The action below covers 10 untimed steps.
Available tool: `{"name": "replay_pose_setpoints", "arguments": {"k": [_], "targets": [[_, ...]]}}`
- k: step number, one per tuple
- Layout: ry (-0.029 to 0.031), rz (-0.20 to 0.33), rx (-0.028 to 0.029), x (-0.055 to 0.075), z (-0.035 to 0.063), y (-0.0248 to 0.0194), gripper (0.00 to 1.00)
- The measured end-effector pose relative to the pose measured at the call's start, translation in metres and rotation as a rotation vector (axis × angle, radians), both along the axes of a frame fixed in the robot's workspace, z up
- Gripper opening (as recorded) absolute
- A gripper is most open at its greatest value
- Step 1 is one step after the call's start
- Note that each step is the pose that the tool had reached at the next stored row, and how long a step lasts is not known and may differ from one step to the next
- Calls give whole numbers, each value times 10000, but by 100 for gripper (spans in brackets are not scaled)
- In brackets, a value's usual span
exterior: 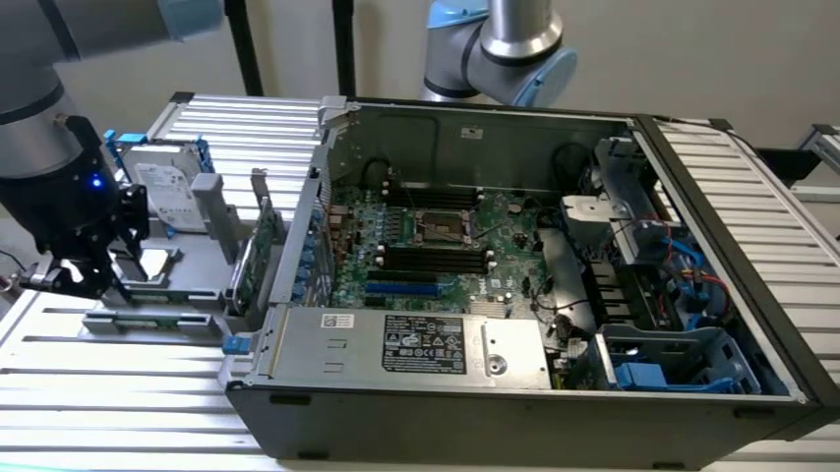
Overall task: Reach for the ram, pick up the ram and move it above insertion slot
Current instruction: 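Pick up the ram and move it above insertion slot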
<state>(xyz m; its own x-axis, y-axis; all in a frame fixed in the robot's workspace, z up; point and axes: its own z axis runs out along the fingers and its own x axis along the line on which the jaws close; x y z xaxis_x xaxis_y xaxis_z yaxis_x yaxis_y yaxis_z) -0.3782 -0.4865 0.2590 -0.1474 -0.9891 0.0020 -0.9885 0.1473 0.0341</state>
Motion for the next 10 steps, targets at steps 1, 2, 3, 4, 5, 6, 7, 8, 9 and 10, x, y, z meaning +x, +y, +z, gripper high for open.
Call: {"name": "replay_pose_setpoints", "arguments": {"k": [1,2,3,4,5,6,7,8,9,10], "targets": [[0,4,0,0,-18,-3,36],[1,9,-1,0,-36,-7,36],[0,17,0,0,-55,-9,36],[0,28,0,0,-73,-11,36],[0,40,0,0,-91,-13,36],[1,57,0,0,-109,-14,36],[0,79,0,0,-127,-14,36],[0,103,0,0,-145,-15,36],[0,133,0,0,-164,-15,36],[0,168,0,0,-181,-15,36]]}}
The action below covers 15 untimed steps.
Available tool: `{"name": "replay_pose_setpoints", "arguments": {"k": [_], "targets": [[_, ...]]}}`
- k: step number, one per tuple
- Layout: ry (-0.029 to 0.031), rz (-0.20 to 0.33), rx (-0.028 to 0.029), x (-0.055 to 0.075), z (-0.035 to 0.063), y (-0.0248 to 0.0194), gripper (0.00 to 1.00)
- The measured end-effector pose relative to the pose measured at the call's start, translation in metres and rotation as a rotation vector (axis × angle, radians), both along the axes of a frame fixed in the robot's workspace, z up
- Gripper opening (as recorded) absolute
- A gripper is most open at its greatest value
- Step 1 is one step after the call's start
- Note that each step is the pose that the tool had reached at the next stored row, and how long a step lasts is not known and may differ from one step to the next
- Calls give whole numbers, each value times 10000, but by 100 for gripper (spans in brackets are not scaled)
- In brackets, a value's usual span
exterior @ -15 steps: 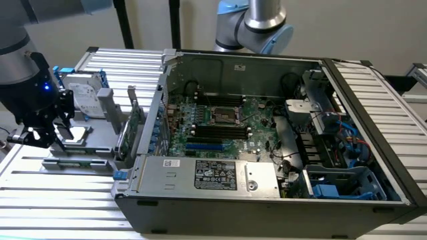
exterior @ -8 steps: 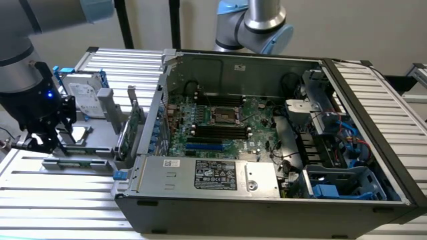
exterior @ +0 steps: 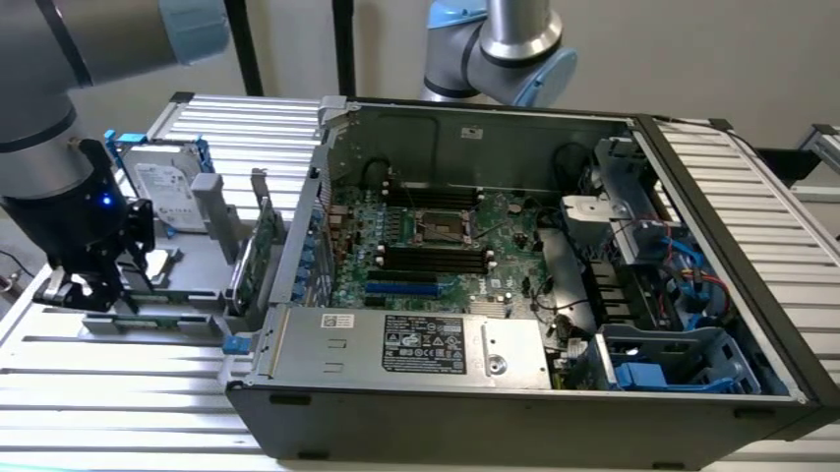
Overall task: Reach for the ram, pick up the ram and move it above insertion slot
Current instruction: 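Pick up the ram and move it above insertion slot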
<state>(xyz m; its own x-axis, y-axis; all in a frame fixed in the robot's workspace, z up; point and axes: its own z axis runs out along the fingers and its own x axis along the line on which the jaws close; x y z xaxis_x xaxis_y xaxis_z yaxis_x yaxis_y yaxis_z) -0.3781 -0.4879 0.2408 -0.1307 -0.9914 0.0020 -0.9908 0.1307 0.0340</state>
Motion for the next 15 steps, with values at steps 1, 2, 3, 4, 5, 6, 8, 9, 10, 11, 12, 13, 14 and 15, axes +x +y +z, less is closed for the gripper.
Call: {"name": "replay_pose_setpoints", "arguments": {"k": [1,2,3,4,5,6,8,9,10,11,12,13,14,15], "targets": [[1,45,0,0,-18,0,36],[1,104,0,-2,-36,0,36],[0,166,0,-3,-55,0,36],[-1,232,0,-6,-73,0,36],[-3,306,0,-9,-91,1,36],[-6,384,0,-11,-110,1,36],[-20,558,-1,-16,-146,5,36],[-31,649,-1,-18,-164,7,36],[-43,735,-1,-20,-182,10,36],[-55,821,-1,-21,-200,12,36],[-67,896,-2,-21,-216,12,36],[-73,961,-1,-22,-231,12,36],[-76,1015,0,-24,-245,13,36],[-75,1066,-1,-26,-259,13,36]]}}
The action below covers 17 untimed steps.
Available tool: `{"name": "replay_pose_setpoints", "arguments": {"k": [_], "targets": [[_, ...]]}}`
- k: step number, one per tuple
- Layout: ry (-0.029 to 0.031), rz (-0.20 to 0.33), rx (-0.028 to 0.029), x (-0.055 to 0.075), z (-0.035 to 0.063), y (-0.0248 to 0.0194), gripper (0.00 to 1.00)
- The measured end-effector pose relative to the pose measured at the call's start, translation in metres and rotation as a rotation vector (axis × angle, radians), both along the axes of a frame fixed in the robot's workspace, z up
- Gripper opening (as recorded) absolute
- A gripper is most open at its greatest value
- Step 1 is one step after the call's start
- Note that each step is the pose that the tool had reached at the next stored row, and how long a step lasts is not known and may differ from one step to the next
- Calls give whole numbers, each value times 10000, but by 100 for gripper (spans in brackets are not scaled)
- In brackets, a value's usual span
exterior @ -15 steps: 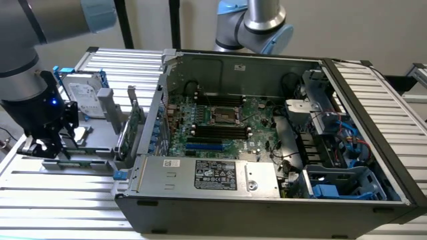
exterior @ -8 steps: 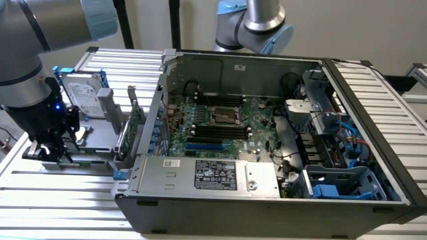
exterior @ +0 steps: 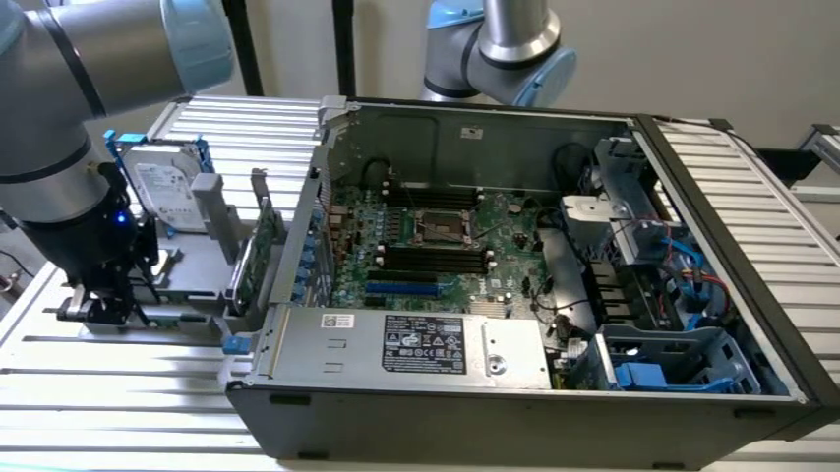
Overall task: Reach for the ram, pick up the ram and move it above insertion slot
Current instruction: 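Pick up the ram and move it above insertion slot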
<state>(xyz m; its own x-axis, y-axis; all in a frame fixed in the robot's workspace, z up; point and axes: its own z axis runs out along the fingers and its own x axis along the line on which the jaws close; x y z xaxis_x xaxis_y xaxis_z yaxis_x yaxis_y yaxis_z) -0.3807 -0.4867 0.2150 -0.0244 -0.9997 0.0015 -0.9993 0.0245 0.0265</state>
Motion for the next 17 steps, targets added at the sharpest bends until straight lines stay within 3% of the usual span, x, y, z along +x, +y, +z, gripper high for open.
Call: {"name": "replay_pose_setpoints", "arguments": {"k": [7,17], "targets": [[-7,356,0,-2,-89,1,36],[-8,446,21,1,-135,6,36]]}}
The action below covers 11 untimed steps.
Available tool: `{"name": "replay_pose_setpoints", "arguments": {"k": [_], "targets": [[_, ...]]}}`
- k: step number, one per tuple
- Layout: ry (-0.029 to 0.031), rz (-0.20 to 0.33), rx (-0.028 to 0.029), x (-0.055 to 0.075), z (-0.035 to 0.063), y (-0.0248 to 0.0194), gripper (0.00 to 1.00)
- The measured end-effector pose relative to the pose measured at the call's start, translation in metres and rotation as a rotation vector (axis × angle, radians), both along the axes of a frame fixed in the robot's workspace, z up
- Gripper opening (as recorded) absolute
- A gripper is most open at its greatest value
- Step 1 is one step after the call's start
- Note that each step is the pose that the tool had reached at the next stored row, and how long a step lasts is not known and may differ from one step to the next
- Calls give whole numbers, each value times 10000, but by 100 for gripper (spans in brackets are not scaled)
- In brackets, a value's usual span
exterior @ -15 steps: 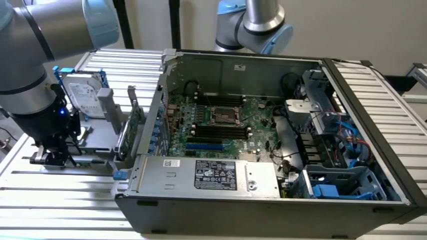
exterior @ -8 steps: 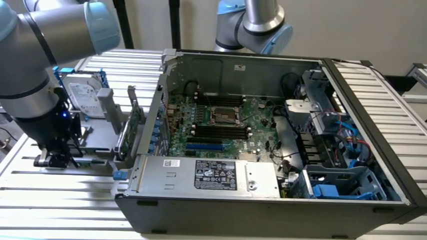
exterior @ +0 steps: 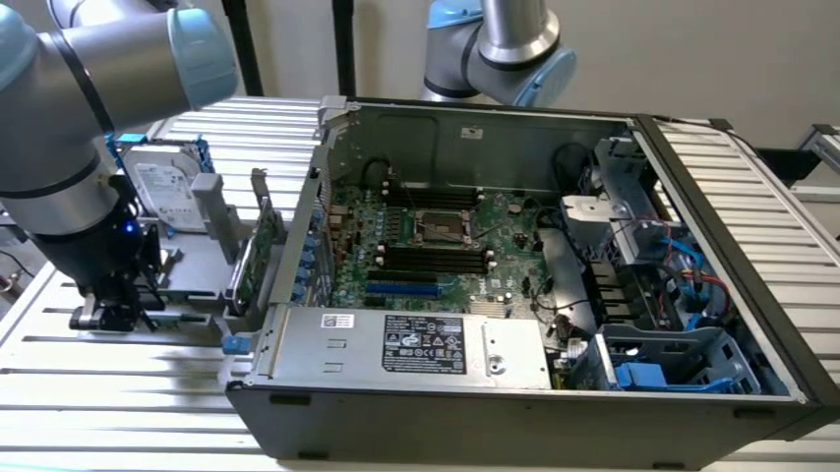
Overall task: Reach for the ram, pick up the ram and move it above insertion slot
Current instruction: 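Pick up the ram and move it above insertion slot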
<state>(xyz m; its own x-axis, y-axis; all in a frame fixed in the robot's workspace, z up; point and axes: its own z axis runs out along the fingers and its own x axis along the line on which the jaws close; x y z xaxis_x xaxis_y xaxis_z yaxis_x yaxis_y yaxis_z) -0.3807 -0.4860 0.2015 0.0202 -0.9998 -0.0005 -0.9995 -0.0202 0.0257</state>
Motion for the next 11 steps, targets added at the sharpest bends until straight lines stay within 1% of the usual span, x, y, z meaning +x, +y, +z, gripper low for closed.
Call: {"name": "replay_pose_setpoints", "arguments": {"k": [11], "targets": [[0,60,4,9,-37,21,36]]}}
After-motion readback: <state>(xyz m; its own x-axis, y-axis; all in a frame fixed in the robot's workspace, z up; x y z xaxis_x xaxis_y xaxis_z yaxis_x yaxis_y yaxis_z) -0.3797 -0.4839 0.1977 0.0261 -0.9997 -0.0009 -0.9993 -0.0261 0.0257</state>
